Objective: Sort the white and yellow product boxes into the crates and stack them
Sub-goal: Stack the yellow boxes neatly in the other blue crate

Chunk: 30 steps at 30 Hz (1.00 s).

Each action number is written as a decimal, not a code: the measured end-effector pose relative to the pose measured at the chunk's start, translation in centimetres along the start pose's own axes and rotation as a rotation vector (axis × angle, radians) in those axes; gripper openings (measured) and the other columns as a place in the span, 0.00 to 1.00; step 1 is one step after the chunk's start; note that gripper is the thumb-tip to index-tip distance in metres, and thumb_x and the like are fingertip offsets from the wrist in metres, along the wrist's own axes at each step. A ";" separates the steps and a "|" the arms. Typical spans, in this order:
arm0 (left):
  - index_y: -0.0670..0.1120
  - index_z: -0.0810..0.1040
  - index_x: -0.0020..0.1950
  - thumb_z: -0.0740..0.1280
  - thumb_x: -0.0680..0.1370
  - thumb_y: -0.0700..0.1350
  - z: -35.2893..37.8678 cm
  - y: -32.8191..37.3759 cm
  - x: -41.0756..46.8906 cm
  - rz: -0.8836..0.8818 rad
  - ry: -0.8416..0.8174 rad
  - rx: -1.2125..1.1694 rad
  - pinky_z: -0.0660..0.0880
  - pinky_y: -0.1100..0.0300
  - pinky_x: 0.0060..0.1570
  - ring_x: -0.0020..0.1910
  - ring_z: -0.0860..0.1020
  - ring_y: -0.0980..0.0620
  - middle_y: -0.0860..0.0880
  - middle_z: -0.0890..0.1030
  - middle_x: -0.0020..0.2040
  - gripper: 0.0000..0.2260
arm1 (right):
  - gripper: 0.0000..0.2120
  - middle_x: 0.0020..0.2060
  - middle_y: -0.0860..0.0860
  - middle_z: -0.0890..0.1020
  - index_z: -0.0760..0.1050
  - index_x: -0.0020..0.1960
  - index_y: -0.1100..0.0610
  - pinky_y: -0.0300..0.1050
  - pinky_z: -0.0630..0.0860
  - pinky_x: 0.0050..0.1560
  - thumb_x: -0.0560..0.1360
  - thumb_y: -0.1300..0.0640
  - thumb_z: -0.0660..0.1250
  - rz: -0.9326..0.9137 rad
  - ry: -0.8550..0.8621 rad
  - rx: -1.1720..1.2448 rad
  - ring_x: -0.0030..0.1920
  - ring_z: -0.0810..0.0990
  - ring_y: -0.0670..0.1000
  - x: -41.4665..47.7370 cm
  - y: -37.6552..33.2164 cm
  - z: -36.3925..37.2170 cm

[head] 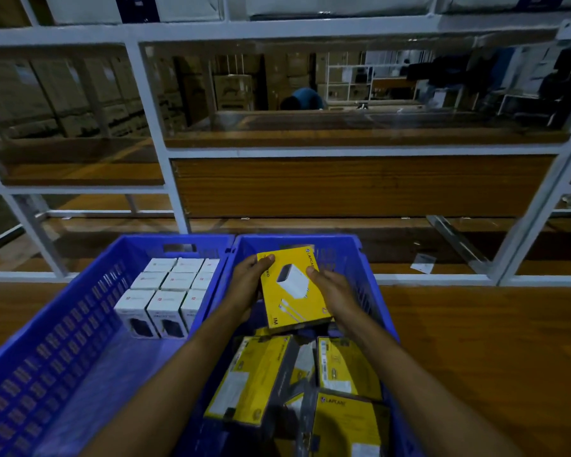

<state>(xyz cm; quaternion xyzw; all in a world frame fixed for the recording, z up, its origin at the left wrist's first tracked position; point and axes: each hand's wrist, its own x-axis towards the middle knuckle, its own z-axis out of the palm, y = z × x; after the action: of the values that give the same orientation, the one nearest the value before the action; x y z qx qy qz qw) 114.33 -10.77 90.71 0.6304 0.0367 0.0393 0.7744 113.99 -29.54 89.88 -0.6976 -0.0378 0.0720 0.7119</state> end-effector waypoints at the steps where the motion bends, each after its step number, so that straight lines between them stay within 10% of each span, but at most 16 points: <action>1: 0.37 0.78 0.60 0.66 0.80 0.46 0.0 -0.1 0.1 0.003 0.007 0.004 0.78 0.43 0.50 0.49 0.81 0.37 0.33 0.82 0.55 0.14 | 0.16 0.55 0.55 0.85 0.84 0.53 0.52 0.61 0.76 0.62 0.74 0.42 0.69 0.007 -0.004 0.014 0.57 0.82 0.60 -0.1 -0.1 -0.1; 7: 0.36 0.74 0.62 0.66 0.81 0.43 -0.5 0.0 0.5 0.039 0.189 -0.148 0.81 0.52 0.38 0.44 0.82 0.44 0.41 0.83 0.50 0.14 | 0.09 0.46 0.52 0.86 0.79 0.56 0.51 0.49 0.81 0.44 0.80 0.48 0.65 0.085 -0.013 0.228 0.44 0.85 0.58 -0.3 -0.9 -1.3; 14: 0.38 0.73 0.64 0.64 0.80 0.38 0.0 -0.2 0.5 -0.055 0.156 -0.336 0.77 0.42 0.54 0.52 0.79 0.39 0.38 0.80 0.55 0.12 | 0.12 0.54 0.54 0.85 0.77 0.61 0.52 0.46 0.81 0.42 0.78 0.58 0.69 0.062 -0.033 0.183 0.50 0.86 0.54 -0.8 -0.9 -0.9; 20: 0.43 0.75 0.51 0.57 0.80 0.36 0.6 0.4 -0.5 -0.141 0.025 -0.428 0.76 0.44 0.46 0.46 0.78 0.42 0.42 0.80 0.42 0.08 | 0.20 0.50 0.43 0.79 0.72 0.59 0.52 0.32 0.75 0.42 0.72 0.60 0.76 -0.430 0.174 -0.362 0.49 0.80 0.42 -1.3 -0.3 -0.3; 24: 0.43 0.80 0.49 0.61 0.79 0.49 -0.4 0.5 -0.6 -0.107 0.123 -0.552 0.80 0.49 0.39 0.43 0.79 0.41 0.41 0.82 0.43 0.12 | 0.24 0.55 0.53 0.77 0.70 0.56 0.52 0.48 0.76 0.49 0.65 0.65 0.73 -0.902 0.188 -0.712 0.56 0.76 0.57 -1.0 0.8 0.7; 30: 0.45 0.78 0.53 0.55 0.83 0.56 -0.6 0.5 -0.2 -0.115 0.098 -0.509 0.80 0.49 0.40 0.41 0.82 0.44 0.45 0.85 0.41 0.18 | 0.30 0.57 0.56 0.77 0.68 0.54 0.54 0.43 0.72 0.54 0.59 0.70 0.77 -0.978 0.227 -0.810 0.58 0.74 0.54 -1.2 1.6 2.3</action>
<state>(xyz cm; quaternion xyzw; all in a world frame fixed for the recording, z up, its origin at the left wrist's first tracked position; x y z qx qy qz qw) 114.05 -10.11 91.09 0.4096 0.0988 0.0335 0.9063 112.38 -27.39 88.41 -0.8167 -0.3001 -0.3548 0.3422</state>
